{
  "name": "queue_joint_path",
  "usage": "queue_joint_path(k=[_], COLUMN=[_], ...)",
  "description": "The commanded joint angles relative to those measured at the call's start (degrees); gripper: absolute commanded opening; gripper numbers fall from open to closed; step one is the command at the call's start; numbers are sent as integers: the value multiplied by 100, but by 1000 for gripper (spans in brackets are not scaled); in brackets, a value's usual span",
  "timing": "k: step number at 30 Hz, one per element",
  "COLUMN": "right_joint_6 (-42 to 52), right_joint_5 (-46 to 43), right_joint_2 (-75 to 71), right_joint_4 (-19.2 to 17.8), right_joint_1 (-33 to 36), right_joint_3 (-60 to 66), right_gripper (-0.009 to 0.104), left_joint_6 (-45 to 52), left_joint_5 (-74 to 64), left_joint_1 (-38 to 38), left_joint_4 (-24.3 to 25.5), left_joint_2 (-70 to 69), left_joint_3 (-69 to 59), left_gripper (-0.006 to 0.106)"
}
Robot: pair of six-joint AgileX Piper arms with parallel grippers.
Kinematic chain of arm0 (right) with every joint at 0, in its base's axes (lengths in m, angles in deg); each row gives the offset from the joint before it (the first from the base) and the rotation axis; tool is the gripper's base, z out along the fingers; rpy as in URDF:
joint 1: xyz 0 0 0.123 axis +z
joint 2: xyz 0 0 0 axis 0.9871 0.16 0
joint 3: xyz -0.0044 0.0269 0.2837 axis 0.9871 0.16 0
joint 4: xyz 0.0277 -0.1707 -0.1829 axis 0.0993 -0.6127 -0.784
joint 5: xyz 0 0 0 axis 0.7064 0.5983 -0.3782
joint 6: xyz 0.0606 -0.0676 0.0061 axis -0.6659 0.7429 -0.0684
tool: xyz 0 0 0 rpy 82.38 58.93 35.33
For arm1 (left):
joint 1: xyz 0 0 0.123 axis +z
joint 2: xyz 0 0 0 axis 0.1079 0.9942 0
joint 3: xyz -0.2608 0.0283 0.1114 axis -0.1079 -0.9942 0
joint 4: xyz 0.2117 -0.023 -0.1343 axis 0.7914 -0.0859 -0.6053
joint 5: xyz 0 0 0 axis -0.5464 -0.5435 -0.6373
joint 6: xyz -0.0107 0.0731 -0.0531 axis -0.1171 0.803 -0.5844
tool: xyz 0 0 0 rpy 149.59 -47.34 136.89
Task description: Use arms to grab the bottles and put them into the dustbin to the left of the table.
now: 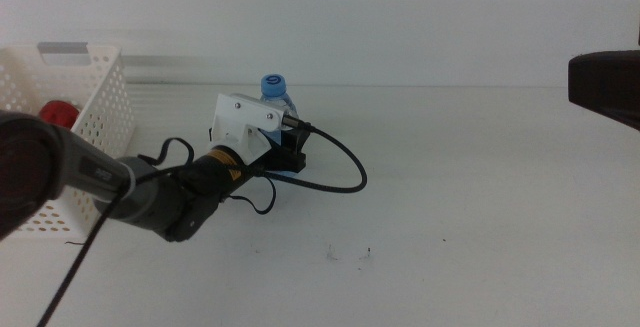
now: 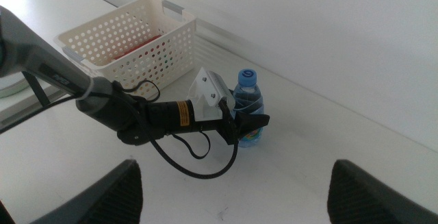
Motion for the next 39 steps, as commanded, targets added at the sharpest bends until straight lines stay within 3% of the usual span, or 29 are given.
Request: queue_joint_path(k=[1, 9, 14, 21, 26, 29, 32, 34, 36, 38, 39], right_joint_6=[43, 43, 43, 43, 43, 43, 43, 43, 43, 43, 43], right_joint_5=[-36, -36, -36, -36, -36, -36, -36, -36, -36, -36, -36], right_joint_2=[-6, -6, -6, -6, -6, -6, -6, -6, -6, -6, -6], right_joint_4=[-32, -32, -32, -32, -32, -32, -32, -32, -32, -32, -32], right_joint_1=[-41, -41, -41, -41, -41, -41, -41, -41, -41, -41, -41], right_joint_3=[-35, -35, -35, -35, -35, -35, -35, -35, -35, -35, -35], right_gripper=[88, 88, 88, 88, 88, 88, 88, 88, 88, 88, 88], left_joint_6=[-166, -954, -2251, -3425, -4438, -4510, -4537, -4216, -3096, -1368, -711], left_joint_5=[-422, -1853, -2925, -3616, -4108, -4106, -4091, -4220, -4471, -5012, -5312], left_joint_1=[-3, -3, -3, -3, -3, -3, 6, 6, -7, -7, -7], left_joint_4=[184, 796, 2235, 3100, 4125, 4297, 4197, 3746, 2645, 1090, 589], left_joint_2=[-294, -1435, -2320, -3258, -3595, -3738, -3738, -3726, -3739, -3739, -3726], left_joint_3=[13, 13, 13, 31, 202, 211, 284, 294, 294, 392, 484], left_gripper=[44, 41, 41, 41, 41, 41, 41, 41, 41, 41, 41])
